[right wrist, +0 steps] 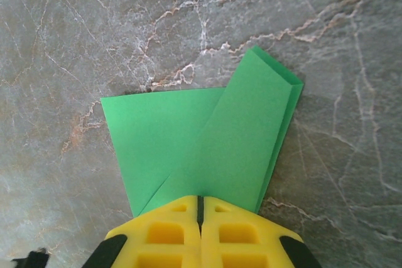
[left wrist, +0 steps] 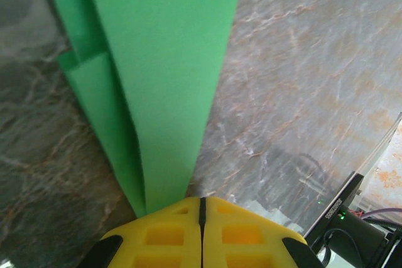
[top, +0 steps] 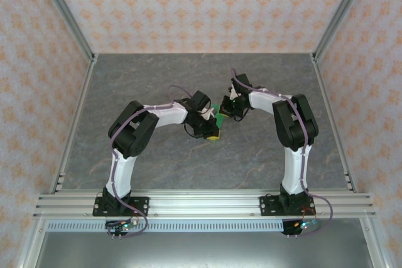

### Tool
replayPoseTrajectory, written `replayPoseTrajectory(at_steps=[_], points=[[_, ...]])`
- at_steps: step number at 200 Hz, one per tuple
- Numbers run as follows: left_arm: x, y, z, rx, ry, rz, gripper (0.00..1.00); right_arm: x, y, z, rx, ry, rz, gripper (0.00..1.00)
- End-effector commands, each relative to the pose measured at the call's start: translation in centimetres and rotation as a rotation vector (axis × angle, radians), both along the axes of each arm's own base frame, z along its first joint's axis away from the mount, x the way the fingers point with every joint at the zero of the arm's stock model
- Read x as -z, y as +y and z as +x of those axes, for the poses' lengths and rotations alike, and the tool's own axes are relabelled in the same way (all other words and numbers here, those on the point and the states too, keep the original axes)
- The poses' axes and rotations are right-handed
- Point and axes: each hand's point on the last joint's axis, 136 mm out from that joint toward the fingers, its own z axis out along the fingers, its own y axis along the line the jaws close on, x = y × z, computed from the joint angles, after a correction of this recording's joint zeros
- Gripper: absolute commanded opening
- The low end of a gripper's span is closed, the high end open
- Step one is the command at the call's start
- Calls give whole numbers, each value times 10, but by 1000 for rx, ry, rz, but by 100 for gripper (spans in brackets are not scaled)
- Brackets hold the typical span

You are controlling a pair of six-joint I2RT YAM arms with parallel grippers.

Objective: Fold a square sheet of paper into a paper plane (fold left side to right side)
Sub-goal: Fold the wing for the fifth time at the center of the table.

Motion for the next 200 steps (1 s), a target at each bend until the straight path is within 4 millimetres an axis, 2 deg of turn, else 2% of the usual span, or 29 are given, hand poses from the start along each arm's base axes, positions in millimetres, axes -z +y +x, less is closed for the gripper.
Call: replayPoseTrajectory(at_steps=[1, 51, 79, 101, 115, 127, 144, 165, 181, 200], points=[[20, 19, -23, 16, 52, 77, 7, 46, -27, -19, 17, 107, -152, 3], [27, 32, -57, 43, 105, 90, 7, 45, -27, -19, 11, 105, -156, 3], [12, 32, -64, 62, 80, 51, 7, 39, -23, -15, 5, 90, -132, 3], [-4, 30, -61, 67, 43, 28, 7, 24, -14, -5, 0, 40, -86, 4], [-24, 28, -50, 57, -18, 8, 7, 5, -11, 5, -2, -10, -71, 5], [-38, 30, -39, 36, -72, 7, 7, -17, -10, 13, -3, -70, -70, 11], [-58, 42, -16, -35, -180, 33, 8, -52, -14, 24, 10, -163, -84, 27], [-82, 69, 12, -157, -330, 109, 8, -89, -22, 24, 32, -249, -114, 40], [-98, 90, 31, -256, -442, 190, 9, -104, -30, 17, 56, -290, -168, 48], [-116, 110, 47, -370, -550, 253, 10, -104, -35, 1, 78, -285, -254, 57]])
